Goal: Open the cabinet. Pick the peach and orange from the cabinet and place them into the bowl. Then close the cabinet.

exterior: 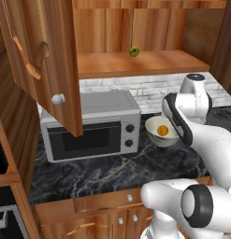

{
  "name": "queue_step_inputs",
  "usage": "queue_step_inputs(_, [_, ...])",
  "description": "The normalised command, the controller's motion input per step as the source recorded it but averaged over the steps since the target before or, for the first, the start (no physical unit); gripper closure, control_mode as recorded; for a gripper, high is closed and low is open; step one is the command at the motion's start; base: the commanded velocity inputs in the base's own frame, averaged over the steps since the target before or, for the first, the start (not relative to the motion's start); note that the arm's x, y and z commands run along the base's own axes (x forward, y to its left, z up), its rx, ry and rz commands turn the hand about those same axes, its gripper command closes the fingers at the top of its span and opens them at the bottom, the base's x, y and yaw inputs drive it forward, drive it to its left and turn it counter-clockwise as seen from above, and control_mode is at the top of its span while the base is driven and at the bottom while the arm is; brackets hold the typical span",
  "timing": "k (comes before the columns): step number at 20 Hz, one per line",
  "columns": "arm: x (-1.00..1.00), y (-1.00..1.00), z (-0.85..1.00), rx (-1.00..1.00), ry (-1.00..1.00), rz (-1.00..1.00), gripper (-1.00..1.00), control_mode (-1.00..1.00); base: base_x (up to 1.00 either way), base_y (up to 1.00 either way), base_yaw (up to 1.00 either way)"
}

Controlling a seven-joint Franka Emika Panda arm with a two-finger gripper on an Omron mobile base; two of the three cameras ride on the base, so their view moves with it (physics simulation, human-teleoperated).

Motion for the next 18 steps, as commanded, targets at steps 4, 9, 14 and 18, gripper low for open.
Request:
queue_step_inputs(4, [0.41, 0.0, -0.09, 0.0, -0.06, 0.0, 1.0, -1.0, 0.0, 0.0, 0.0])
queue_step_inputs(9, [0.69, -0.05, -0.32, -0.01, -0.03, 0.0, 1.0, -1.0, 0.0, 0.0, 0.0])
queue_step_inputs(14, [0.68, -0.24, -0.34, -0.01, -0.05, 0.0, 1.0, -1.0, 0.0, 0.0, 0.0])
queue_step_inputs(18, [0.42, -0.31, -0.29, 0.0, -0.04, 0.02, 1.0, -1.0, 0.0, 0.0, 0.0])
